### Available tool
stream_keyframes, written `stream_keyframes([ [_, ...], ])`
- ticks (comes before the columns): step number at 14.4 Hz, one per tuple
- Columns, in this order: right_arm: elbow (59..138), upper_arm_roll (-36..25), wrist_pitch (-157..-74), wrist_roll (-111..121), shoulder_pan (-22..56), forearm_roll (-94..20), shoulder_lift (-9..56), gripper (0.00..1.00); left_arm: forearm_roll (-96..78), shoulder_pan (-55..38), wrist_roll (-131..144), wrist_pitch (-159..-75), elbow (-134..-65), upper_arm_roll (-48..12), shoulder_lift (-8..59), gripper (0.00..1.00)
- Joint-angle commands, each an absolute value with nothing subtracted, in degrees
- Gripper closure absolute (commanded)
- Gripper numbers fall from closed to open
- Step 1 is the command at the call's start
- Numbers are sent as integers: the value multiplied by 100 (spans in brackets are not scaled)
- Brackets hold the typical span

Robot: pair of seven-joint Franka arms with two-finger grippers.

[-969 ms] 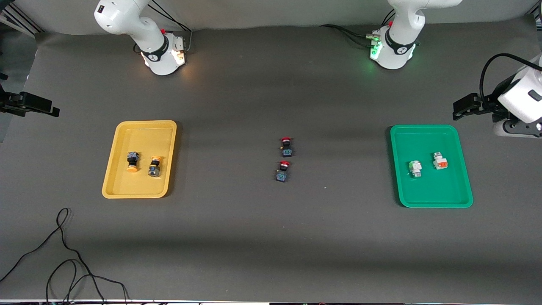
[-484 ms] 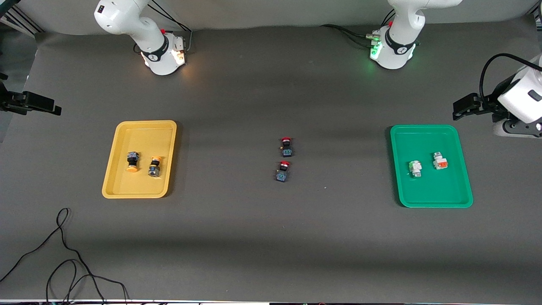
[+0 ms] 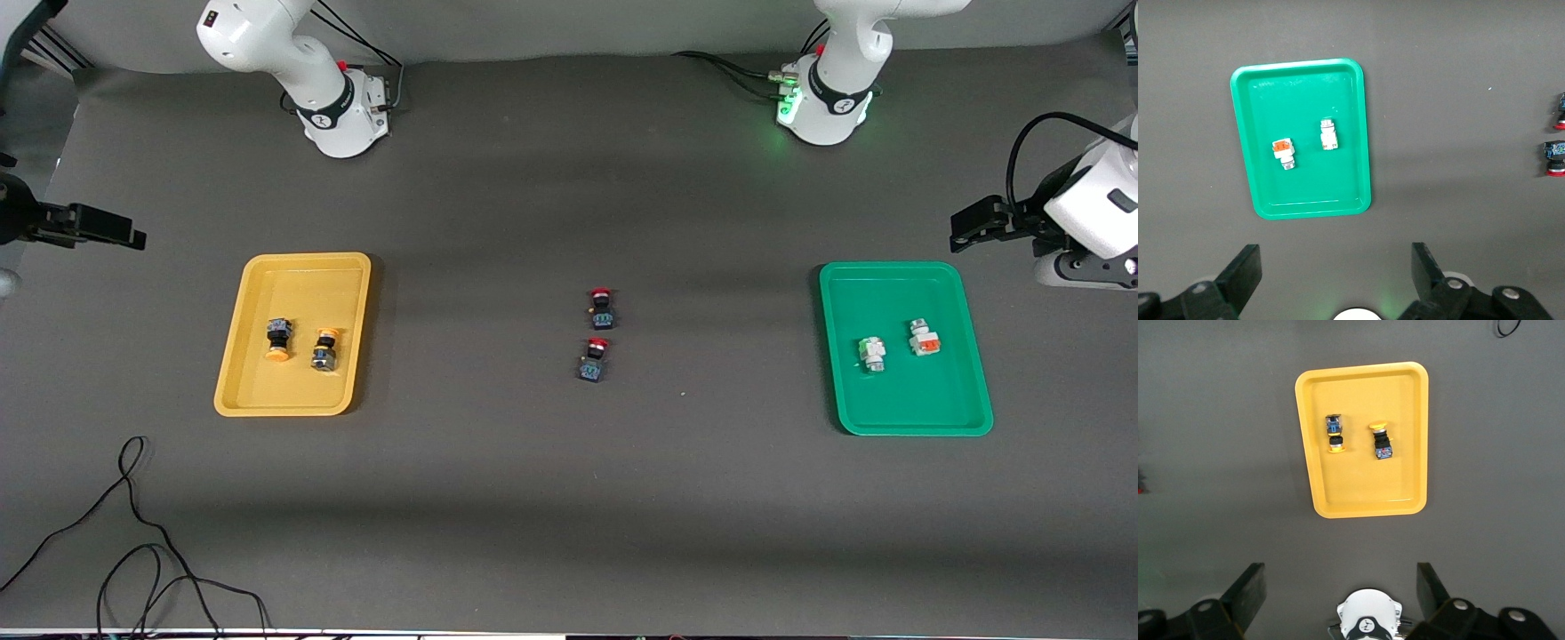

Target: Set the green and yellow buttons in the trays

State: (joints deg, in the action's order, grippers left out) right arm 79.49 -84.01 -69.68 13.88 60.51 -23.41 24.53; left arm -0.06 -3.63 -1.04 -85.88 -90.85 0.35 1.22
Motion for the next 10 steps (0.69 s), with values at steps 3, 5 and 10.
stream_keyframes([
  [3,7691,-6500,-6891,581,4688,-1804,1523,1,79,-387,-88,-8596,-9114,26,53,0],
  [5,7708,-5437,-6952,388,4029,-1294,1153,0,79,-396,-88,-8596,-9123,26,53,0],
  [10,7699,-3557,-6952,133,2387,-1116,976,0,79,-396,-88,-8596,-9123,26,53,0],
])
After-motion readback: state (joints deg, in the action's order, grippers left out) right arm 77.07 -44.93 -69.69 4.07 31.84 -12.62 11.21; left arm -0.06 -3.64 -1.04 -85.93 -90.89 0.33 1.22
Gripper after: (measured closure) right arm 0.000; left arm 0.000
